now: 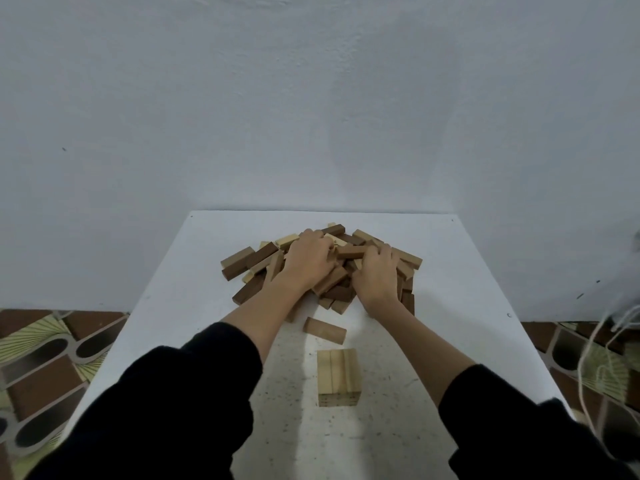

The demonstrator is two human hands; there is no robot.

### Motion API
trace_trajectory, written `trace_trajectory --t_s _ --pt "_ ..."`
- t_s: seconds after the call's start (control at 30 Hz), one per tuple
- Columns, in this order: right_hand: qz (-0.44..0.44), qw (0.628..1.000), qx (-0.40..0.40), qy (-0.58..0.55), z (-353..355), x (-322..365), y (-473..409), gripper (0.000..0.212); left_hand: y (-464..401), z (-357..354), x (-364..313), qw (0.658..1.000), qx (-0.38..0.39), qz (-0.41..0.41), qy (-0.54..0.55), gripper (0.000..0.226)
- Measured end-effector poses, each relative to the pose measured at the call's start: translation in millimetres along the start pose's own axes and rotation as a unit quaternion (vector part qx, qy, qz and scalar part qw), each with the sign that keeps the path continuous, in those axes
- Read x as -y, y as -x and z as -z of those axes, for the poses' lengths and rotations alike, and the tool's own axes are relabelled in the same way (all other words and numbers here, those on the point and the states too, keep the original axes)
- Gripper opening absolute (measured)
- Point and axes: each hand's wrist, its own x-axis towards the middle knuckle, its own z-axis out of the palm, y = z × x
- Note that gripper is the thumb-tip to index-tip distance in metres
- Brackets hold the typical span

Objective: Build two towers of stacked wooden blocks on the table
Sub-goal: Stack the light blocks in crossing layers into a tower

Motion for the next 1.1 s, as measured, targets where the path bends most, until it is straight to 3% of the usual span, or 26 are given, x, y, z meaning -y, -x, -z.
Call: trace_trajectory --t_s 0.1,0.27,0.43,0.5,0.6,0.73,0.93,1.1 --pt "0.017 0.999 0.021 0.036 2 -1 -6 0.030 -5 1 -5 1.000 0.017 0.015 -0.015 0.038" --pt "0.023 0.992 0.044 0.119 9 0 -9 0.039 -7 3 -14 0.998 0.032 0.053 0.009 0.024" --pt "-0.020 0.993 0.072 0.088 22 3 -4 0.044 -3 20 -17 0.995 0.076 0.063 0.009 0.015" --pt "-0.031 0.995 0.076 0.061 34 4 -2 0.040 0 28 -13 0.994 0.082 0.067 0.021 0.027" --pt "-0.048 0.995 0.083 -0.001 53 7 -2 0.038 3 38 -5 0.987 0.054 0.088 0.121 0.020" --pt "-0.053 0.976 0.105 -0.182 72 22 8 0.038 22 52 0 0.930 0.031 0.146 0.336 0.019" --pt "-0.047 0.885 0.187 -0.424 82 56 42 0.038 79 58 8 0.817 0.039 0.163 0.552 0.006" --pt "-0.005 0.910 0.167 -0.380 61 81 65 0.037 119 57 32 0.772 0.000 0.167 0.613 0.007"
